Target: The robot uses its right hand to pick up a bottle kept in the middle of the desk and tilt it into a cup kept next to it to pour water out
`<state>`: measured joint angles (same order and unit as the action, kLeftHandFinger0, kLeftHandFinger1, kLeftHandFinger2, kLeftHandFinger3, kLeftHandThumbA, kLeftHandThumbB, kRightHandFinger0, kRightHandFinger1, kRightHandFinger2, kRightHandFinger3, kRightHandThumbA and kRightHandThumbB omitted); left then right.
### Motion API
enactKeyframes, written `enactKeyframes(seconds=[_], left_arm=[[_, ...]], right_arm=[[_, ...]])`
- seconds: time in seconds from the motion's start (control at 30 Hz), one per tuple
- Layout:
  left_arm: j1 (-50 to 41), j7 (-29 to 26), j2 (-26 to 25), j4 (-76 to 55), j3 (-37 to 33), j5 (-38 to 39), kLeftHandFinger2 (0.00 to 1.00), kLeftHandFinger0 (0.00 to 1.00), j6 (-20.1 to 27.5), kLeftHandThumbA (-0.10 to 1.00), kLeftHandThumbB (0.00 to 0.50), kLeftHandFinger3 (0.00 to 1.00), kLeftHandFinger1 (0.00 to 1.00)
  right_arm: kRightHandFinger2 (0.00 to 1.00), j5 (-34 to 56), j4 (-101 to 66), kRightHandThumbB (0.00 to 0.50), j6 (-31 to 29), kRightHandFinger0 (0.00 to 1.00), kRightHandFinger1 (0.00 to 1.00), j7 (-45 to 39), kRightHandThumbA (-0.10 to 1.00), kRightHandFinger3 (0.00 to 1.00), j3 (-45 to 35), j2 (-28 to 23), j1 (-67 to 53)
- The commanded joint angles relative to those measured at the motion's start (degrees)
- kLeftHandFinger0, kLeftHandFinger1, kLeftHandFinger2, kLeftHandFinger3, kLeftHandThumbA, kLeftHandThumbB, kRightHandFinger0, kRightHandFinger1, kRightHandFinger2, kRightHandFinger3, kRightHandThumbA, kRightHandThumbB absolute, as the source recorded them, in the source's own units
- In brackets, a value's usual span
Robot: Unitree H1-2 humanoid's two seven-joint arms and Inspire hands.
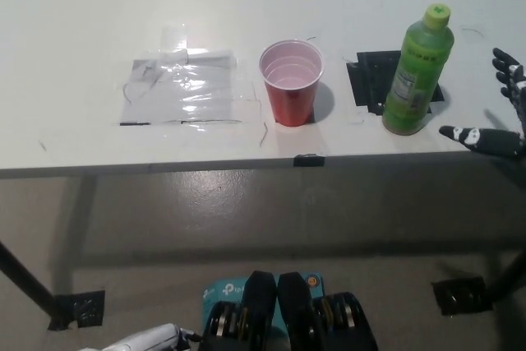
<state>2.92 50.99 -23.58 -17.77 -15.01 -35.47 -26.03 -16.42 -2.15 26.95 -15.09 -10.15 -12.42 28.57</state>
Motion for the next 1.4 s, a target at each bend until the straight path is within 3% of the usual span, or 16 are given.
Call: enactKeyframes(seconds=[0.0,0.3,0.33,0.57,0.93,1.03,1.2,1.23,1.27,1.3,1.33,1.37], left_arm=[[0.0,2.3,0.6,-2.0,1.2,-1.5,1.00,1.00,-0.9,0.29,0.202,1.00,1.00],[-0.9,3.2,0.8,-2.3,1.5,-1.6,1.00,1.00,-0.9,0.36,0.219,1.00,1.00],[-0.8,3.4,0.7,-2.2,1.5,-1.2,1.00,1.00,-0.9,0.46,0.241,1.00,1.00],[-0.9,4.0,1.2,-2.2,2.1,-0.2,1.00,1.00,-0.9,0.59,0.234,1.00,1.00],[-0.5,4.2,0.0,-2.7,-0.3,0.2,1.00,1.00,-0.9,0.93,0.330,1.00,1.00],[0.2,5.0,0.2,-2.3,-0.7,-0.4,1.00,1.00,-0.9,0.97,0.359,1.00,1.00],[1.3,5.7,-0.4,-2.4,-1.8,-0.3,1.00,1.00,-0.9,1.00,0.357,1.00,1.00],[1.5,5.7,-0.3,-2.4,-2.1,0.1,1.00,1.00,-0.9,1.00,0.369,1.00,1.00],[1.4,5.7,-0.3,-2.4,-2.0,0.0,1.00,1.00,-0.9,1.00,0.373,1.00,1.00],[1.6,5.9,-0.3,-2.2,-2.2,0.2,1.00,1.00,-0.9,1.00,0.375,1.00,1.00],[1.6,5.9,-0.3,-2.1,-2.3,0.2,1.00,1.00,-0.9,1.00,0.376,1.00,1.00],[1.7,6.3,-0.2,-2.0,-2.1,0.4,1.00,1.00,-0.9,1.00,0.381,1.00,1.00]], right_arm=[[1.00,-4.3,4.2,0.500,0.0,1.00,1.00,-2.6,0.95,1.00,-1.8,1.3,5.6],[1.00,-8.5,10.6,0.500,0.0,1.00,1.00,-3.1,0.91,1.00,-3.5,5.2,10.9],[1.00,-8.2,12.2,0.500,0.0,1.00,1.00,-2.6,0.91,1.00,-3.6,5.9,12.8],[1.00,-12.7,14.0,0.500,0.0,1.00,1.00,-2.6,0.94,1.00,-2.1,7.5,16.0],[1.00,-8.0,23.6,0.500,0.0,1.00,1.00,1.4,0.81,1.00,-6.5,8.9,19.1],[1.00,-6.4,26.3,0.500,0.0,1.00,1.00,3.7,0.78,1.00,-7.1,9.4,19.8],[1.00,-4.0,29.5,0.500,-0.3,1.00,1.00,9.7,0.71,1.00,-6.2,10.8,20.2],[1.00,0.2,31.1,0.294,-4.2,1.00,1.00,15.1,0.43,1.00,-10.8,13.9,20.4],[1.00,0.7,31.7,0.257,-5.2,1.00,1.00,16.4,0.38,1.00,-11.4,14.4,20.6],[1.00,-0.4,32.3,0.138,-6.6,1.00,1.00,19.8,0.41,1.00,-11.3,15.1,20.4],[0.97,-1.0,32.7,0.118,-7.5,0.87,0.88,22.3,0.40,1.00,-11.4,15.7,20.4],[0.76,-0.5,33.6,0.075,-9.5,0.69,0.66,24.3,0.36,1.00,-12.2,16.4,20.7]])
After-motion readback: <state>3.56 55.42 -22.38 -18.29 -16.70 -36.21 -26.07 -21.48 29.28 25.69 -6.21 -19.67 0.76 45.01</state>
